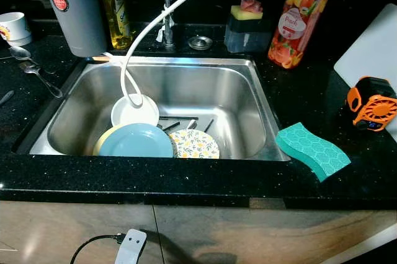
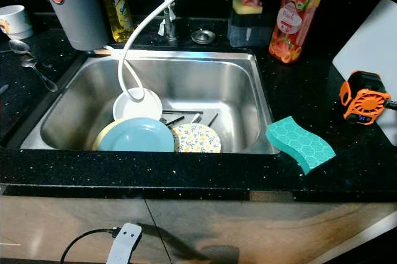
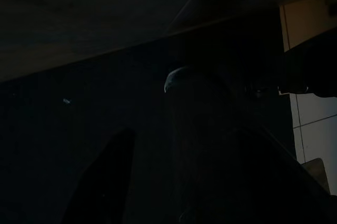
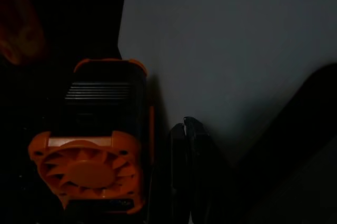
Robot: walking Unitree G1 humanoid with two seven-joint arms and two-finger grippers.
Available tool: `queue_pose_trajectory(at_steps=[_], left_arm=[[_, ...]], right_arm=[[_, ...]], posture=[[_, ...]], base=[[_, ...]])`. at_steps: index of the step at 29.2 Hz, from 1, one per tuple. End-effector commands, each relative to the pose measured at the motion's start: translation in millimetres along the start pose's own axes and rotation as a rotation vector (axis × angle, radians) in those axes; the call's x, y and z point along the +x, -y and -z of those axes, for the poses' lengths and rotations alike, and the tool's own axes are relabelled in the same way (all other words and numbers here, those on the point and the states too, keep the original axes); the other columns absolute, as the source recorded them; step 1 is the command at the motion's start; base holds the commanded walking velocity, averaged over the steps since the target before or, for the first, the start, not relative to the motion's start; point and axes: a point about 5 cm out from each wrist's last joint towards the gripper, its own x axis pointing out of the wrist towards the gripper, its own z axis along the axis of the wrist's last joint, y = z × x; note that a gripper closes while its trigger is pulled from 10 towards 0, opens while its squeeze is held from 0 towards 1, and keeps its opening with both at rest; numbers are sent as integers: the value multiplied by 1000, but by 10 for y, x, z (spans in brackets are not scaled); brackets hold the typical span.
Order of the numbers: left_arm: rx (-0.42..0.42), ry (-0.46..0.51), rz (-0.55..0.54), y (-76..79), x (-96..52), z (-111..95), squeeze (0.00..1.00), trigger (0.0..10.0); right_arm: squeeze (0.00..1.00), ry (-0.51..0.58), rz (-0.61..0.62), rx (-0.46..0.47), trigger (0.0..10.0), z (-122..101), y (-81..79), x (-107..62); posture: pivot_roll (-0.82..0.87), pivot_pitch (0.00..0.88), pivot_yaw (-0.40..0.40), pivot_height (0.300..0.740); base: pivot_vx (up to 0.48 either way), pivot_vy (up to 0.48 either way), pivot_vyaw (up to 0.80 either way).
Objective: Kitchen organization
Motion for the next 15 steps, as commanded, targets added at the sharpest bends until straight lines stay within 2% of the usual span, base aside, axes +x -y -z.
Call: queue_pose_trajectory(at_steps=[1,6,15], left_arm=[[5,-17,1,-6,-6,46,0,10000],[9,-15,5,-2,-5,42,0,10000],[15,-8,10,5,-3,32,0,10000]], right_arm=[[0,-4,4,-16,10000,-31,-6,-15],[0,-4,-19,-11,10000,-50,-49,-22],[0,-32,-135,8,10000,-1,-283,-24]], posture=[[-30,0,14,740],[-33,0,11,740],[-24,0,9,740]], base=[[0,0,0],[0,0,0],[0,0,0]])
